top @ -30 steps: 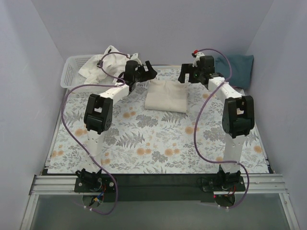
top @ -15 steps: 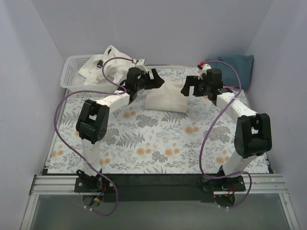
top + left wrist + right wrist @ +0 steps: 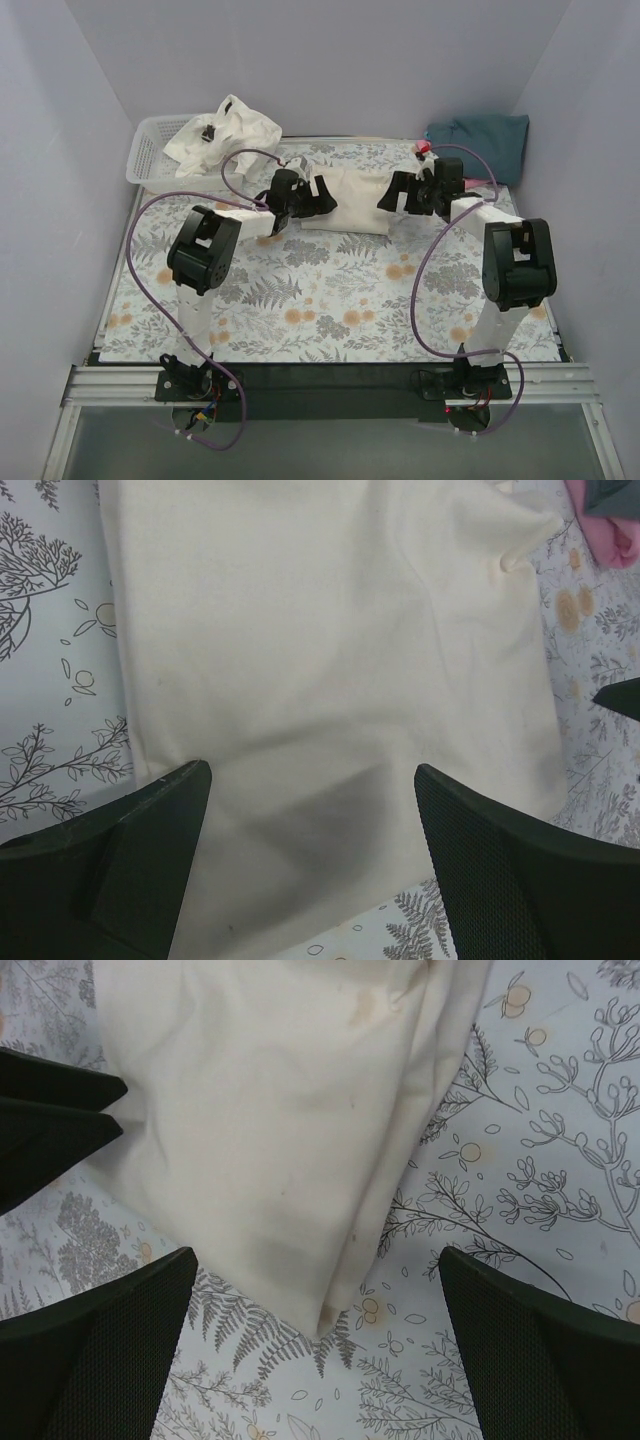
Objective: Fold and stack the t-shirts
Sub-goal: Fold the tshirt, then neatly place the folded tshirt to the corner
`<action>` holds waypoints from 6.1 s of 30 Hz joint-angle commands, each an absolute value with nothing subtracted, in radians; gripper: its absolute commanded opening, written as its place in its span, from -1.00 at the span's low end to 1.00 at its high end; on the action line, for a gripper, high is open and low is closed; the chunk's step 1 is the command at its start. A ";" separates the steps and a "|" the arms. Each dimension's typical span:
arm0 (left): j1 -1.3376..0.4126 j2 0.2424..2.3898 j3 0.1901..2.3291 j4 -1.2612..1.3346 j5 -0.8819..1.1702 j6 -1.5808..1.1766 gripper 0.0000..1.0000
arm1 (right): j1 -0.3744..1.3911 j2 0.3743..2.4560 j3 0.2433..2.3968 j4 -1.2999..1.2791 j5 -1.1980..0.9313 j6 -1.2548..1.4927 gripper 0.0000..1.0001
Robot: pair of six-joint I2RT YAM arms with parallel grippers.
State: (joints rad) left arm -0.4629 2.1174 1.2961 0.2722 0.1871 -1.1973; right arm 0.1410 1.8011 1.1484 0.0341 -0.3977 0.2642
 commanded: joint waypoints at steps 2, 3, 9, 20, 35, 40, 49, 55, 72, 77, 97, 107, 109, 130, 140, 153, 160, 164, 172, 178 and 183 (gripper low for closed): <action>-0.465 2.132 1.269 0.288 0.155 -1.200 0.54 | 0.133 1.877 1.181 0.098 -0.472 0.295 0.97; -0.465 2.137 1.266 0.296 0.156 -1.198 0.54 | 0.130 1.888 1.183 0.104 -0.477 0.296 0.97; -0.465 2.160 1.249 0.316 0.182 -1.193 0.54 | 0.121 1.965 1.222 0.127 -0.502 0.305 0.96; -0.465 2.175 1.223 0.377 0.241 -1.203 0.54 | 0.159 2.071 1.273 0.127 -0.542 0.324 0.88; -0.465 2.164 1.193 0.405 0.258 -1.203 0.54 | 0.247 2.178 1.348 0.126 -0.503 0.359 0.55; -0.465 2.169 1.190 0.423 0.276 -1.219 0.54 | 0.252 2.210 1.368 0.126 -0.522 0.367 0.08; -0.471 2.099 1.230 0.404 0.267 -1.210 0.55 | 0.245 2.207 1.408 0.118 -0.506 0.325 -0.97; -0.471 1.949 1.252 0.374 0.262 -1.198 0.57 | 0.186 2.189 1.575 0.014 -0.485 0.226 -0.97; -0.471 1.874 1.088 0.396 0.232 -1.175 0.57 | 0.052 2.261 2.097 -0.396 -0.192 -0.113 -0.97; -0.471 1.898 1.074 0.405 0.239 -1.181 0.57 | 0.035 2.269 2.158 -0.399 -0.156 -0.190 -0.97; -0.471 1.937 1.019 0.402 0.225 -1.189 0.57 | 0.028 2.287 2.273 -0.269 0.130 -0.245 -0.97; -0.471 1.985 1.017 0.391 0.210 -1.189 0.57 | 0.009 2.263 2.198 -0.106 0.262 -0.255 -0.97; -0.471 1.996 1.017 0.385 0.207 -1.187 0.57 | -0.017 2.264 2.189 -0.094 0.284 -0.261 -0.97; -0.471 2.043 1.005 0.387 0.206 -1.198 0.57 | -0.064 2.154 1.974 0.121 0.543 -0.275 -0.97; -0.471 2.043 0.997 0.385 0.206 -1.197 0.57 | -0.071 2.109 1.856 0.242 0.609 -0.290 -0.97; -0.471 2.025 0.969 0.385 0.210 -1.198 0.57 | -0.069 2.109 1.847 0.247 0.649 -0.270 0.69; -0.471 1.996 0.945 0.399 0.199 -1.197 0.57 | -0.060 2.079 1.797 0.245 0.664 -0.279 0.78; -0.471 1.916 0.934 0.393 0.172 -1.189 0.57 | -0.043 2.001 1.686 0.245 0.649 -0.236 0.85; -0.471 1.665 0.887 0.342 0.068 -1.184 0.57 | 0.034 1.767 1.486 0.174 0.575 -0.103 0.97; -0.471 1.384 0.816 0.276 -0.066 -1.175 0.58 | 0.049 1.570 1.298 0.020 0.390 0.127 0.97; -0.471 1.238 0.811 0.146 -0.185 -1.154 0.59 | 0.092 1.366 1.068 0.002 0.247 0.179 0.97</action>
State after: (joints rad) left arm -0.4679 1.3022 0.8249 0.2581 -0.0605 -1.1812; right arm 0.0658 1.4498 1.1519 0.0425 0.3603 0.0933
